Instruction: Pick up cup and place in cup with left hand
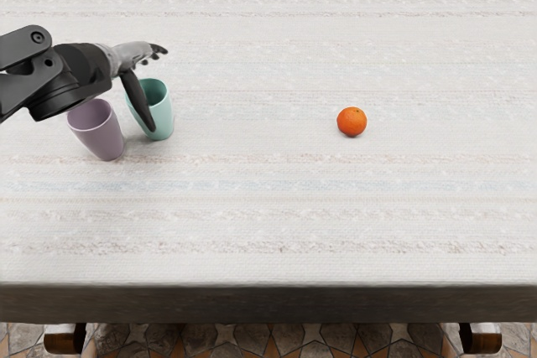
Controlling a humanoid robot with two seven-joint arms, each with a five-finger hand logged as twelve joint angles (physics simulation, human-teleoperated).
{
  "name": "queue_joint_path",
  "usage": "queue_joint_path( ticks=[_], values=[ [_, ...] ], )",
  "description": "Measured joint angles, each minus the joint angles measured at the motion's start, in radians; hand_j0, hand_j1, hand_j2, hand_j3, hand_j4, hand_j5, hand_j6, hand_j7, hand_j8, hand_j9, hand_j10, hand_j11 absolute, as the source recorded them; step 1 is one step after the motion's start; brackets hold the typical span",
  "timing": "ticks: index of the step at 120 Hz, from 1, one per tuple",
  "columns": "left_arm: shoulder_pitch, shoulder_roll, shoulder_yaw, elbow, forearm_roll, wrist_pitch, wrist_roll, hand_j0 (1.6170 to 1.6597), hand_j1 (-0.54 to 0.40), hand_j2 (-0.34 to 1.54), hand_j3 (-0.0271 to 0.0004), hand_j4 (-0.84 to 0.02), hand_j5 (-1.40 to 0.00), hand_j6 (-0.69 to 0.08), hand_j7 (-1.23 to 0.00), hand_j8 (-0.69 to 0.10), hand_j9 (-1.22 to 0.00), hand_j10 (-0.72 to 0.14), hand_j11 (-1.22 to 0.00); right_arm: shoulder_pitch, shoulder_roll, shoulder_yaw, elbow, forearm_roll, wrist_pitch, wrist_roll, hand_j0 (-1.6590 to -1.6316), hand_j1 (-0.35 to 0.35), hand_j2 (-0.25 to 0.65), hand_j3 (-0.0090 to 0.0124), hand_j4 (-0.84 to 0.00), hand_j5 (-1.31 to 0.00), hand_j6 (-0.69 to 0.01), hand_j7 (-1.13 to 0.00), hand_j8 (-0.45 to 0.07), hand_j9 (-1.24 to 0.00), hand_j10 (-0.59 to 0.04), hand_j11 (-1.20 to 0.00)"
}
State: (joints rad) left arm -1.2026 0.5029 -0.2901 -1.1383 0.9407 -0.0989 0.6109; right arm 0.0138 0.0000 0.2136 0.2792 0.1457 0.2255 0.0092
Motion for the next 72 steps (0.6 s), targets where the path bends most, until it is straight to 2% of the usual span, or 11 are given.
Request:
queue_joint_path(
  ticks=[27, 72],
  values=[
    [-0.002, -0.02, 0.021, 0.052, -0.009, -0.003, 0.0, 1.658, 0.118, 0.04, 0.0, -0.197, -0.25, -0.198, -0.25, -0.198, -0.25, -0.197, -0.25, 0.0, 0.0, 0.0, 0.0, 0.0, 0.0, 0.0, -1.6581, -0.349, 0.0, 0.0, 0.0, 0.0, 0.001, 0.0, 0.0, 0.0, 0.0, 0.0],
    [-0.002, -0.025, 0.038, 0.067, -0.011, -0.002, 0.0, 1.658, 0.003, 0.06, 0.0, -0.293, -0.38, -0.294, -0.38, -0.294, -0.38, -0.292, -0.38, 0.0, 0.0, 0.0, 0.0, 0.0, 0.0, 0.0, -1.6581, -0.349, 0.0, 0.0, 0.0, 0.0, 0.001, 0.0, 0.0, 0.0, 0.0, 0.0]
  ],
)
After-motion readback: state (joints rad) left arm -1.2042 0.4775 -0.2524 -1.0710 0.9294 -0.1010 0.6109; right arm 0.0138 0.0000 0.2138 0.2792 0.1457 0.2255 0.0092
